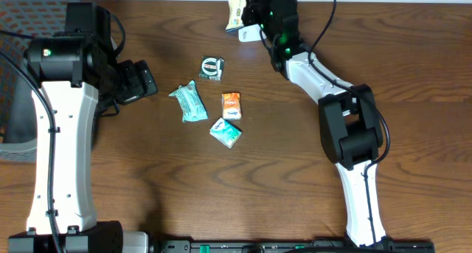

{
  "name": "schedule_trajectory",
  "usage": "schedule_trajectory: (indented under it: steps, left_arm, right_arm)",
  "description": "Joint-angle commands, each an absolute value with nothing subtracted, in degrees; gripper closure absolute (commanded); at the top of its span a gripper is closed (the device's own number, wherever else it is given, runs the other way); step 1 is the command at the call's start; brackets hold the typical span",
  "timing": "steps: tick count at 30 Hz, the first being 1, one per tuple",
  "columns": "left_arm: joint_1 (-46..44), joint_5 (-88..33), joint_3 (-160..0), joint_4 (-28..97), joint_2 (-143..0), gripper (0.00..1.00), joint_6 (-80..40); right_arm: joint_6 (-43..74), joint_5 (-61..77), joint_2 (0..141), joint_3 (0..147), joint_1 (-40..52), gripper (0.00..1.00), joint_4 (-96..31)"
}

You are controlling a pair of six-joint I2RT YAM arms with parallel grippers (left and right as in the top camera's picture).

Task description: Scan the item barcode

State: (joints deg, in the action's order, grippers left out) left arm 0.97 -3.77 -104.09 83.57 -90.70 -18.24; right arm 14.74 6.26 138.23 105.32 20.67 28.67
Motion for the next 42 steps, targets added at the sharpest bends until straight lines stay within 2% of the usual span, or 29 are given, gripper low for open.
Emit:
schedule_trajectory:
  steps: [1,11,15,20,21,22,23,25,28,29,32,36,42]
  left_arm:
    - [1.1,-3.6,-103.8,83.7,-90.8,0.02,-19.0]
    - [1.1,-3.6,-103.8,83.7,-90.8,0.02,-19.0]
    - [1.1,-3.6,-103.8,83.7,-90.8,0.02,-19.0]
    - [1.1,-3.6,-103.8,83.7,-90.8,0.02,-19.0]
    - [1.1,-3.6,-103.8,83.7,-90.8,0.02,-19.0]
    - [1.1,-3.6,-103.8,83.7,-90.8,0.02,-19.0]
    - [1.1,-3.6,-103.8,83.7,-90.8,0.02,-19.0]
    - [1.1,-3.6,-103.8,83.7,-90.8,0.02,-19.0]
    - [1.1,-3.6,-103.8,83.7,-90.8,0.02,-19.0]
    - [1.1,-3.6,-103.8,83.7,-90.8,0.02,-19.0]
    - [1.1,-3.6,-103.8,83.7,-90.8,0.02,-19.0]
    - [1.1,-3.6,-103.8,83.7,-90.8,0.02,-19.0]
    - [1.1,-3.6,-103.8,83.7,-90.8,0.02,-19.0]
  right_arm:
    - [15.4,6.2,132.9,106.2,16.6,0.99,26.0]
    - [6.0,5.9,123.7,106.2,3.8,0.99,-4.8]
    - [-3.1,5.5,123.3,106.2,-2.9,0.99,-18.1]
    - [-10.5,-5.7,124.1,106.1,-10.1,0.99,-28.2]
    - [-10.7,-8.1,124.2,106.1,-11.4,0.93,-29.0]
    - [-10.6,-9.6,124.2,106.1,-12.4,0.81,-29.4]
    - [-10.6,-10.3,124.2,106.1,-13.6,0.64,-29.7]
    - [-10.6,-9.5,124.2,106.1,-15.4,0.38,-30.2]
    - [-10.5,-8.4,124.2,106.1,-17.1,0.07,-31.1]
    - [-10.3,-7.1,124.2,106.1,-17.4,0.03,-31.5]
    - [-10.3,-1.3,124.2,106.1,-17.5,0.02,-32.4]
    - [-9.8,11.0,124.2,106.1,-16.1,0.06,-33.1]
    - [2.2,32.2,124.2,106.1,-11.2,0.09,-33.3]
